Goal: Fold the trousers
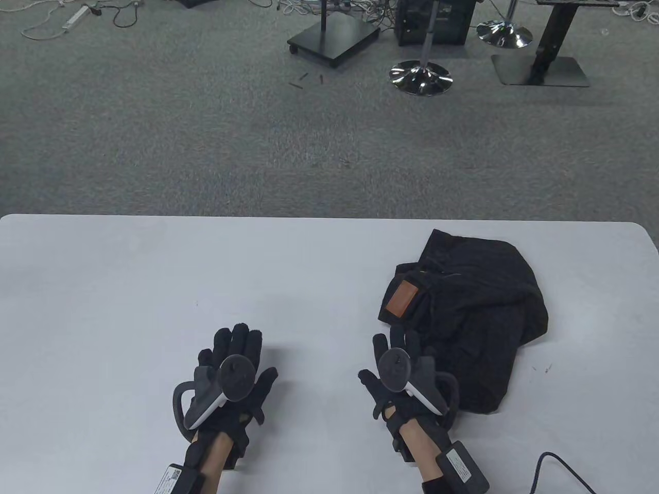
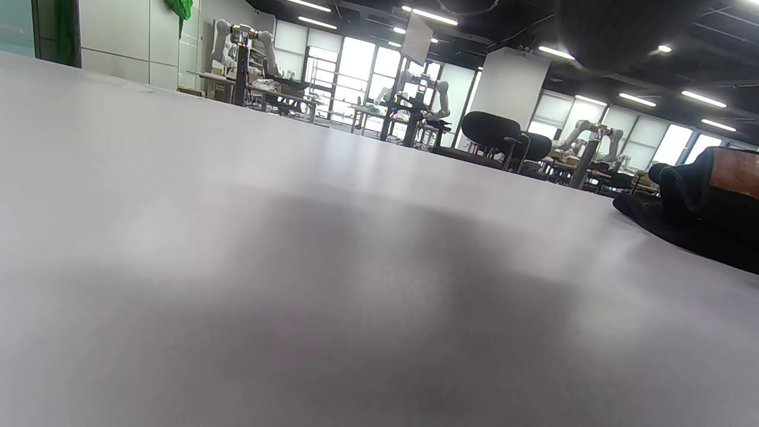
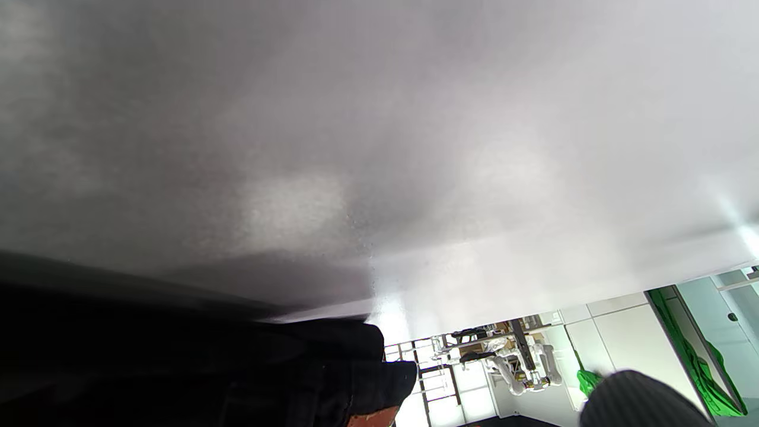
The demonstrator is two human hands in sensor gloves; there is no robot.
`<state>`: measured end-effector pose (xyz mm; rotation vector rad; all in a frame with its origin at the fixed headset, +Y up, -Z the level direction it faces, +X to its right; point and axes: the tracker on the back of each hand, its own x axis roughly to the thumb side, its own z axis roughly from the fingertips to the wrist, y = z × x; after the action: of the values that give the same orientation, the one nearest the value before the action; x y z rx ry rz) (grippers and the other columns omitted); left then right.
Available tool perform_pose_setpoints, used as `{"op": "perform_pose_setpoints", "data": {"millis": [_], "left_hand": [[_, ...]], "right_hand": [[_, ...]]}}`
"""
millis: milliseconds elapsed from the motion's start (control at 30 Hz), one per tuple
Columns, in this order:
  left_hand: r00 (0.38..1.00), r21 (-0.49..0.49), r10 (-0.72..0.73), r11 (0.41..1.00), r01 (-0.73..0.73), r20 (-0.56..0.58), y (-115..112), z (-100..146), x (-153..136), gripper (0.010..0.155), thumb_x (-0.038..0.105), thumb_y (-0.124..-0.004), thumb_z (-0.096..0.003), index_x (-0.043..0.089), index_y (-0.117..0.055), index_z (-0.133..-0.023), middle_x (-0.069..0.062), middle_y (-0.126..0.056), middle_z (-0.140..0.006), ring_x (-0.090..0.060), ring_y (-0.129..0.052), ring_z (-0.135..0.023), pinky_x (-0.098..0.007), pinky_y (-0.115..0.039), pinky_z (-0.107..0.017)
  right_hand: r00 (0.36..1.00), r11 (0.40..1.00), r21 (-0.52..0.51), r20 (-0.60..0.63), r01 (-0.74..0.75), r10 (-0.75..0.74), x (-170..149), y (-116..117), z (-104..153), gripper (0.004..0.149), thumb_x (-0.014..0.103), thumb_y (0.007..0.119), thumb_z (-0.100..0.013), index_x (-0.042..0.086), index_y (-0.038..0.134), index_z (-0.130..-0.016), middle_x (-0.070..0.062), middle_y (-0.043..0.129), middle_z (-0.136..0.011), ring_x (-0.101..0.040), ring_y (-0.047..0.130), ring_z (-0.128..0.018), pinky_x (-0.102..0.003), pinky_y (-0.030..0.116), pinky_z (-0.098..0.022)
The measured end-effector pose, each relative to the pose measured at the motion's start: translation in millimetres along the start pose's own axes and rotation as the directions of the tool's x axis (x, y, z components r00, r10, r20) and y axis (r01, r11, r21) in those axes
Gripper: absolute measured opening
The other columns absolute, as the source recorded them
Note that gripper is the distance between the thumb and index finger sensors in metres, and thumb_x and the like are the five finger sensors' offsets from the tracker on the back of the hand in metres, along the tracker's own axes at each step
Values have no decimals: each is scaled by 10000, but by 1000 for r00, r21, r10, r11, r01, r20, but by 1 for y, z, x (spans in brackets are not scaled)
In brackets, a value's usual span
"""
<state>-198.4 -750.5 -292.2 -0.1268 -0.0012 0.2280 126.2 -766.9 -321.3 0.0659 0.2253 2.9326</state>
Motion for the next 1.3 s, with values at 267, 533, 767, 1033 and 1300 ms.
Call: {"op": "perform_pose_setpoints", "data": {"millis": [267, 533, 767, 1033, 1300], "left_hand": [[1000, 2, 2, 1000, -2, 2, 1, -1, -1, 821, 705, -625, -507, 424, -231, -1170, 167, -140, -1229, -239, -151, -1216, -613, -290, -858], [1000, 17, 21, 1000, -21, 7, 5, 3, 0, 818, 703, -628, -506, 418, -247, -1170, 158, -155, -1232, -251, -172, -1216, -613, -299, -857], [999, 37, 28, 999, -28, 17, 11, 5, 2, 811, 701, -631, -506, 412, -269, -1172, 149, -187, -1236, -256, -206, -1218, -607, -321, -860], [999, 44, 39, 998, -40, 19, 12, 4, 1, 810, 701, -630, -506, 408, -275, -1173, 146, -193, -1236, -259, -211, -1218, -610, -321, -859], [998, 43, 56, 997, -57, 20, 12, 5, 0, 810, 700, -630, -506, 407, -276, -1173, 146, -195, -1237, -261, -215, -1219, -611, -324, -858]], "right_hand": [[1000, 1000, 4, -3, 1, -1, 0, 1, 0, 724, 678, 584, -486, 384, 258, -1062, 20, 124, -1167, -309, 143, -1107, -636, 228, -755], [998, 998, -29, -27, 52, -53, -4, -11, -2, 722, 670, 587, -488, 379, 262, -1064, 17, 125, -1168, -312, 145, -1107, -637, 229, -756], [974, 982, -105, -145, 157, -171, -26, -37, -11, 713, 635, 609, -504, 372, 254, -1064, 19, 101, -1165, -311, 115, -1104, -639, 220, -760], [897, 981, -101, -397, 168, -194, -69, -69, -45, 782, 624, 664, -502, 415, 134, -1038, 67, -19, -1136, -277, -34, -1085, -634, 116, -765], [862, 989, 74, -502, 129, -75, -93, -47, -68, 910, 678, 683, -478, 469, -64, -954, 80, -188, -1075, -309, 5, -1101, -641, 131, -774]]}}
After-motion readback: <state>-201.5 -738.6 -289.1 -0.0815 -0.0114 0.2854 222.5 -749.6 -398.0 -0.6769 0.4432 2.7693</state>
